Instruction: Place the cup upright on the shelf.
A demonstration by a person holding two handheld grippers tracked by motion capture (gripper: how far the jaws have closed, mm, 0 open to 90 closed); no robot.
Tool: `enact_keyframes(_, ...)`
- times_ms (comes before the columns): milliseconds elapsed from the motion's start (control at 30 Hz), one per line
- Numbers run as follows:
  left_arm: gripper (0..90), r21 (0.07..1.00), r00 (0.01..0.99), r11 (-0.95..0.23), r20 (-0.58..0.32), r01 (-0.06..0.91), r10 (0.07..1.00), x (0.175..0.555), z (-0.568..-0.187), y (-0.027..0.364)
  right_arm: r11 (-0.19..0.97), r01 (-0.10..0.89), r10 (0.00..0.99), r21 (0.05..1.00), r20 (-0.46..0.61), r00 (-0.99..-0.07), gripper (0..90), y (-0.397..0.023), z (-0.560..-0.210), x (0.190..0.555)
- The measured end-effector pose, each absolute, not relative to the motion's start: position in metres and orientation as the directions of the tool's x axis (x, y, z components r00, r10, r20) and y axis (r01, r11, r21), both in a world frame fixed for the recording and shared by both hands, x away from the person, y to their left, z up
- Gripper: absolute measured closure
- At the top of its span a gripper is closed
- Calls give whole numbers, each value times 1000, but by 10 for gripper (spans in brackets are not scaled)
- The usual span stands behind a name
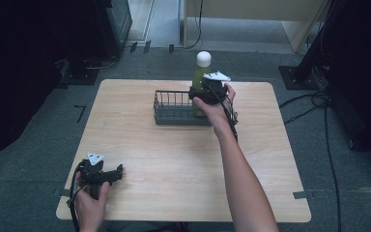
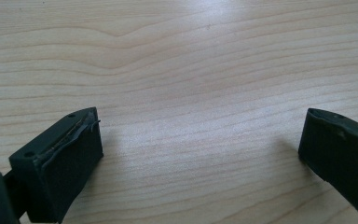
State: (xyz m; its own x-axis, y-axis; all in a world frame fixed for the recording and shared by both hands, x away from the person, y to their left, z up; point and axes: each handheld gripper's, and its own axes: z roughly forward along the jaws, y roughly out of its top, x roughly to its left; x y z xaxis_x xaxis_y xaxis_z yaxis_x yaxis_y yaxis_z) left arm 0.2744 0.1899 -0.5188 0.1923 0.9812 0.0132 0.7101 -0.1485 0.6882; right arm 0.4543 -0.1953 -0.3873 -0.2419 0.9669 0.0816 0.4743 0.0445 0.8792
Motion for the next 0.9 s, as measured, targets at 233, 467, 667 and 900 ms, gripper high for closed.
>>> enact_keyframes(233,0,688,192,-148,13,710,981,274,-519,190,36,495,961,868,104,-254,126,-200,-386,453)
enact_keyframes(467,0,688,192,-149,13,710,981,274,-519,190,33,497,953,867,122,-276,62,-207,-381,442)
enact_keyframes(667,0,688,192,-148,13,710,981,274,-519,190,22,492,945,870,143,-294,43,-217,-377,430)
enact_keyframes(900,0,688,192,-148,13,710,981,274,-519,190,23,492,942,870,146,-301,37,-228,-381,415)
